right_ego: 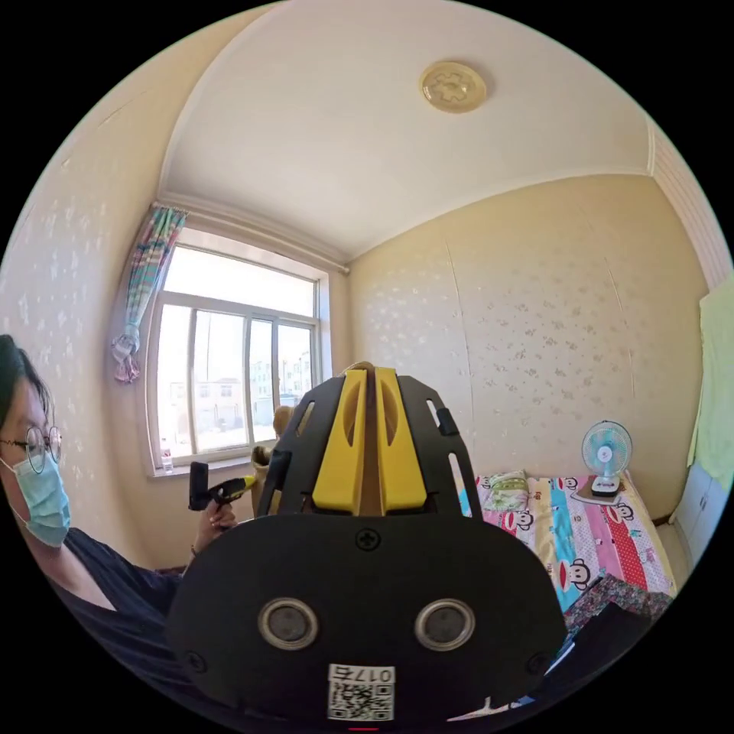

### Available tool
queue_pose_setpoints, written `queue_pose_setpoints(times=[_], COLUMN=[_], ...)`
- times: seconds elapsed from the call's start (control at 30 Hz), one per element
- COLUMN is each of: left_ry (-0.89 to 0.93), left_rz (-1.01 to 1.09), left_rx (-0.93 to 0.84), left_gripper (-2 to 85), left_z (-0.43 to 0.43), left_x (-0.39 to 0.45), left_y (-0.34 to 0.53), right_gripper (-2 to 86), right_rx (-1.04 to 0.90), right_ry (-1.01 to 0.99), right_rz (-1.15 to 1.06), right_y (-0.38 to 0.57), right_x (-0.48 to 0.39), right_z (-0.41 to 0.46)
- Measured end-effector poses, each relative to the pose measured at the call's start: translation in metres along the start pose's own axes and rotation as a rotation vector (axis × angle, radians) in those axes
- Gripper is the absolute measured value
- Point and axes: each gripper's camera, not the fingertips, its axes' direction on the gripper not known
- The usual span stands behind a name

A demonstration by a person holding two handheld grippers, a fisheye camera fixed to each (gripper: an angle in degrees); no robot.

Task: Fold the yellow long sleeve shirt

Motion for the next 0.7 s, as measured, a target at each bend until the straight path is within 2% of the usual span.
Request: queue_pose_setpoints(times=[0.1, 0.23, 0.37, 0.6, 0.7], left_ry=[-0.056, -0.005, -0.105, -0.198, -0.287], left_rz=[0.041, 0.043, 0.107, 0.178, 0.170], left_rx=[0.091, 0.255, 0.328, 0.313, 0.261], left_gripper=[-0.9, -1.0, -1.0, -0.9, -0.9], left_z=[-0.001, -0.002, 0.002, 0.039, 0.079], left_x=[0.026, 0.047, 0.064, 0.035, -0.006], left_y=[-0.016, -0.018, -0.015, -0.025, -0.039], right_gripper=[2.4, 2.3, 2.3, 2.5, 2.6], right_rx=[0.006, 0.072, 0.134, 0.290, 0.248], right_ry=[0.089, 0.269, 0.331, 0.425, 0.492], right_rz=[-0.020, -0.022, -0.052, -0.065, -0.084], right_y=[0.004, 0.010, 0.020, 0.024, 0.006], right_x=[-0.018, -0.045, -0.059, -0.039, -0.009], right_z=[-0.012, -0.023, -0.020, 0.022, 0.079])
